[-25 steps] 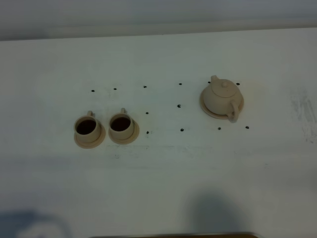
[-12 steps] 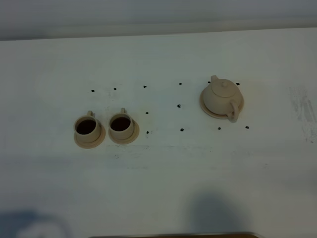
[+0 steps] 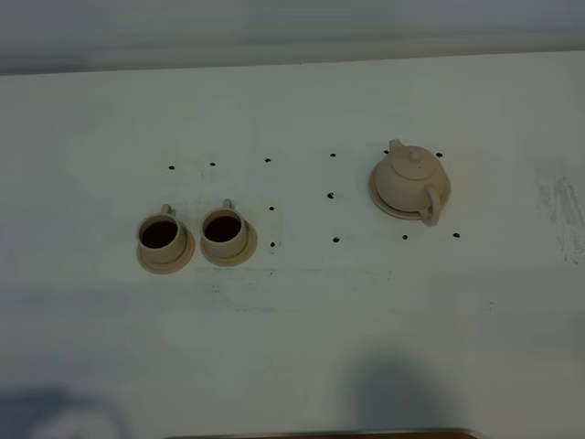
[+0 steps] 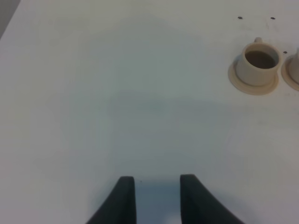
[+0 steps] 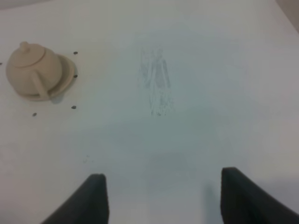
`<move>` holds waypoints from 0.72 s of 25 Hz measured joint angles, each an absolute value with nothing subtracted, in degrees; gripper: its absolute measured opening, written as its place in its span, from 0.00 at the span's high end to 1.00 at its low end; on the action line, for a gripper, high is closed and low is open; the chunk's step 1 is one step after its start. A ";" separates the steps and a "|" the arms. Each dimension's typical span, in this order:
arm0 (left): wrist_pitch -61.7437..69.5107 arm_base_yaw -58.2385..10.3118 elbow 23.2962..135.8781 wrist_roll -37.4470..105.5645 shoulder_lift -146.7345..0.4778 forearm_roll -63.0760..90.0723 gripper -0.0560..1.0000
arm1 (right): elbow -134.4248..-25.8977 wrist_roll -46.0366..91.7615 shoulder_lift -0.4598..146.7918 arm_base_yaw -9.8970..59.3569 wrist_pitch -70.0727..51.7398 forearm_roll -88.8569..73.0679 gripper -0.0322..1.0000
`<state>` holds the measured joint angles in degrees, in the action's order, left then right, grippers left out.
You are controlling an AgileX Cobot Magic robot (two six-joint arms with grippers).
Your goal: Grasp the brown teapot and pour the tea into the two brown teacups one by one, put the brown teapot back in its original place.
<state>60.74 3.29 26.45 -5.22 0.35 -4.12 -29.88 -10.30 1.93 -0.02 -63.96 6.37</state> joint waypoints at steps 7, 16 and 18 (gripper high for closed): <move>60.74 3.29 26.45 -5.22 0.35 -4.12 0.66 | -29.82 -10.35 0.69 -0.02 -64.09 6.45 0.48; 60.74 3.29 26.45 -5.22 0.35 -4.12 0.66 | -29.82 -10.35 0.69 -0.02 -64.09 6.45 0.48; 60.74 3.29 26.45 -5.22 0.35 -4.12 0.66 | -29.82 -10.35 0.69 -0.02 -64.09 6.45 0.48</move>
